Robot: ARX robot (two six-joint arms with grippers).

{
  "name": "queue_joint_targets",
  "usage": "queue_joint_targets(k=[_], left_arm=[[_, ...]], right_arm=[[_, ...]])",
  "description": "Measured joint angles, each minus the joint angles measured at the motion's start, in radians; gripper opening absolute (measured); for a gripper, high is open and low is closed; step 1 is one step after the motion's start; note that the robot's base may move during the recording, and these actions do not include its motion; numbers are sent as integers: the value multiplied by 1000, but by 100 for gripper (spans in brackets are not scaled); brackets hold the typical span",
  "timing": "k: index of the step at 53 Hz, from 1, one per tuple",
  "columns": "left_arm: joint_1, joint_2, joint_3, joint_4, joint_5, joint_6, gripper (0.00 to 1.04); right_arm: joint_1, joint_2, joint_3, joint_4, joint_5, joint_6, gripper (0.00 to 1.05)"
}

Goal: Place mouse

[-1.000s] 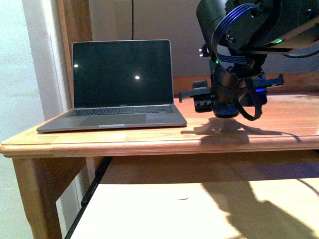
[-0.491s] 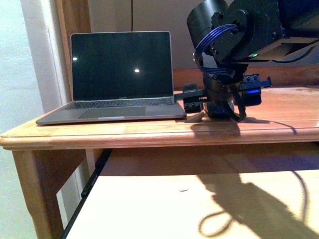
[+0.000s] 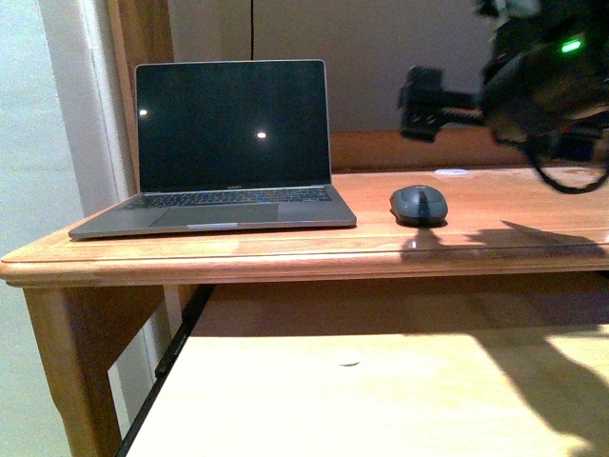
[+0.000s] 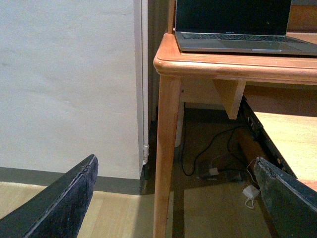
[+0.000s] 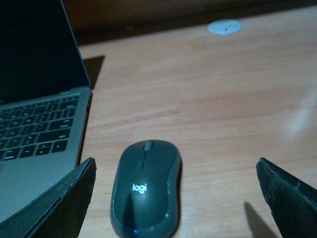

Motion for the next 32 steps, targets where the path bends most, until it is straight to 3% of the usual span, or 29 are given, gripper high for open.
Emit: queue_joint_targets(k=[18, 32], left_arm=[[0, 0, 0, 0, 0, 0, 97], [0, 0, 0, 0, 0, 0, 97]], right_arm=[[-224, -516, -598, 154, -469, 1, 97], [-528, -811, -893, 176, -961, -44, 97]])
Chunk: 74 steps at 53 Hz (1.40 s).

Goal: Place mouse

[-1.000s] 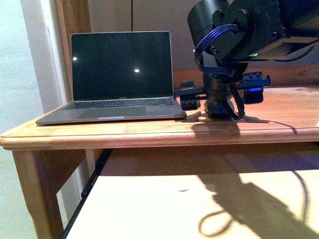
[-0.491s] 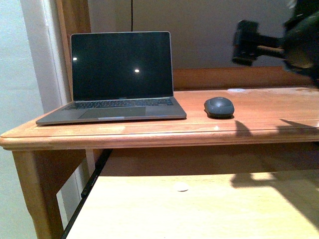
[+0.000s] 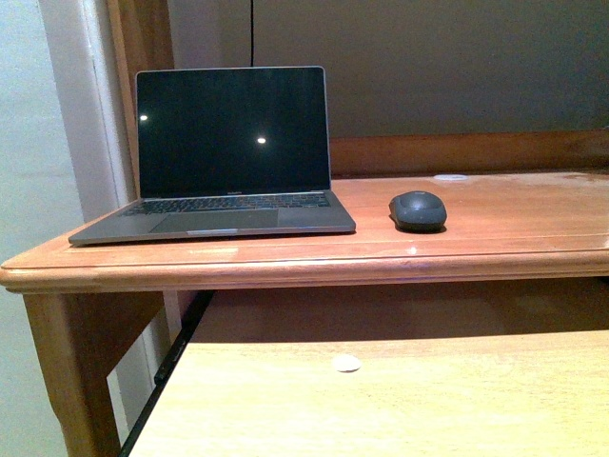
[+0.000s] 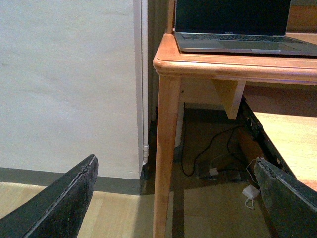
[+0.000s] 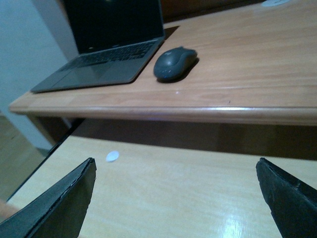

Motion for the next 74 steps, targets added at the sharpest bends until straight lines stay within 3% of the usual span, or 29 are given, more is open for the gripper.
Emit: queue_joint_targets(k=[5, 9, 18, 26, 32, 42, 51, 55, 65, 74], left_arm=[[0, 0, 0, 0, 0, 0, 97], [0, 0, 0, 0, 0, 0, 97], [0, 0, 0, 0, 0, 0, 97], [0, 0, 0, 0, 0, 0, 97], [0, 0, 0, 0, 0, 0, 97], [0, 0, 0, 0, 0, 0, 97], [0, 0, 0, 0, 0, 0, 97], [0, 0, 0, 0, 0, 0, 97], [0, 0, 0, 0, 0, 0, 97], [0, 0, 0, 0, 0, 0, 97]], right_arm=[[-137, -57, -60, -46, -196, -51, 97], [-266, -78, -96, -182, -379, -185, 97], [-383, -50, -93, -466, -536, -472, 97], [-404, 29, -72, -666, -517, -745, 97], [-375, 66, -85, -635, -443, -874, 97], [-249, 75, -155, -387, -320, -826, 97], [-104, 90, -172, -269, -228, -748, 97], [-76, 92, -172, -269, -233, -738, 97], [-126, 111, -156, -339, -312, -771, 97], [-269, 181, -113, -511, -380, -894, 97]])
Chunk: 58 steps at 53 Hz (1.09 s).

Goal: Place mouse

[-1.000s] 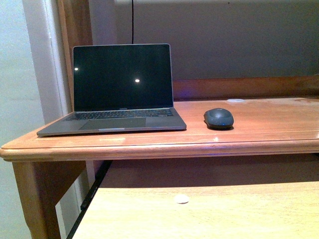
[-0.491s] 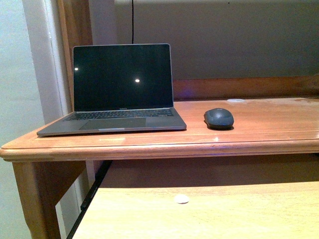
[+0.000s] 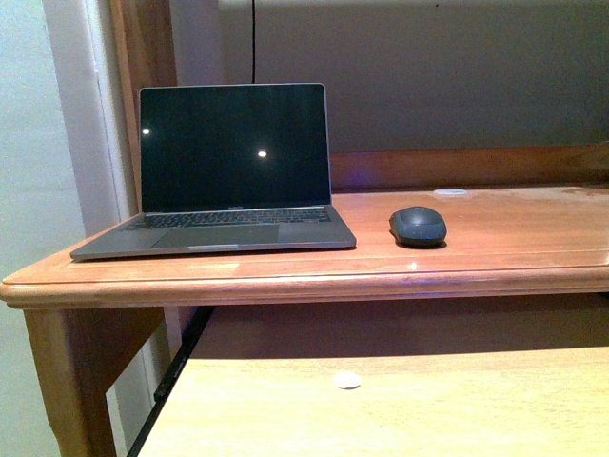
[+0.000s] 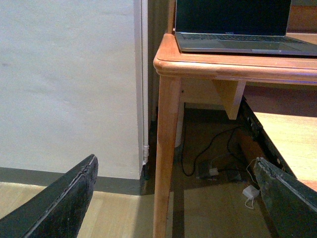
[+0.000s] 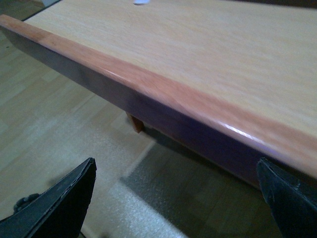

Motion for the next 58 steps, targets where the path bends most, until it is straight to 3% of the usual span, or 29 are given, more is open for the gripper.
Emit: queue_joint_targets(k=[4, 13, 23, 24, 30, 38, 46, 55, 58], left_arm=[[0, 0, 0, 0, 0, 0, 97], [0, 0, 0, 0, 0, 0, 97], [0, 0, 0, 0, 0, 0, 97], [0, 0, 0, 0, 0, 0, 97], [0, 0, 0, 0, 0, 0, 97], [0, 0, 0, 0, 0, 0, 97], [0, 0, 0, 0, 0, 0, 97], [0, 0, 0, 0, 0, 0, 97], [0, 0, 0, 0, 0, 0, 97]], right_arm=[[-70, 47, 21, -84, -11, -95, 97], [-107, 74, 29, -86, -23, -158, 97], [16, 65, 6, 146, 59, -18, 97], [134, 107, 0, 330, 166, 101, 97], [237, 179, 1, 502, 296, 219, 97], [446, 415, 113, 799, 676, 436, 97], [578, 593, 274, 861, 1020, 576, 97], [666, 690, 406, 830, 1242, 660, 97], [682, 696, 416, 822, 1273, 666, 97]])
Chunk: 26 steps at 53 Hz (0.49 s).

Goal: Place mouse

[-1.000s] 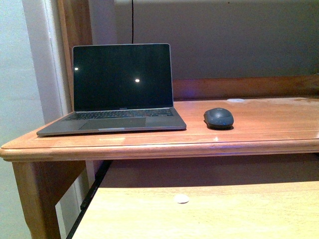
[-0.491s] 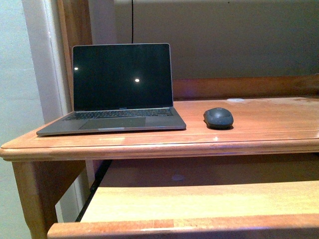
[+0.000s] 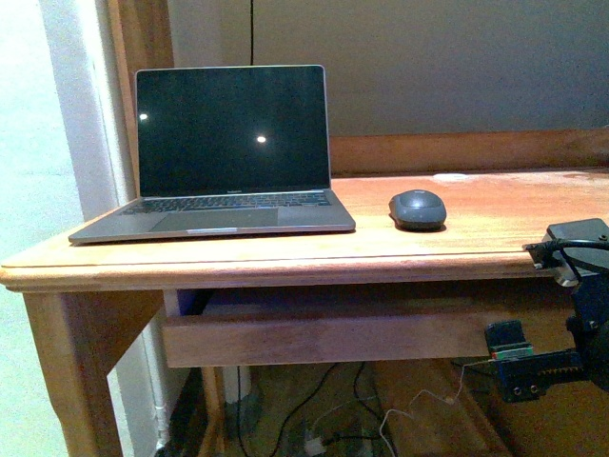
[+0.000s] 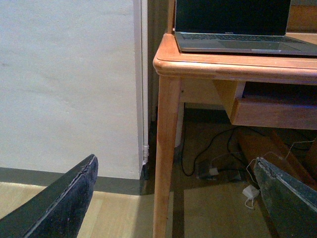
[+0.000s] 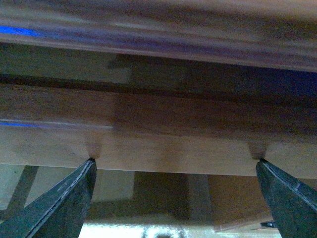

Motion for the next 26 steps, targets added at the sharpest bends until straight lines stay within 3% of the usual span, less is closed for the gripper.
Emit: queue_joint_targets(k=[12, 26], left_arm=[[0, 0, 0, 0, 0, 0, 97], [0, 0, 0, 0, 0, 0, 97]], right_arm=[[7, -42, -15, -8, -14, 54, 97], [-56, -372, -201, -109, -138, 169, 97]])
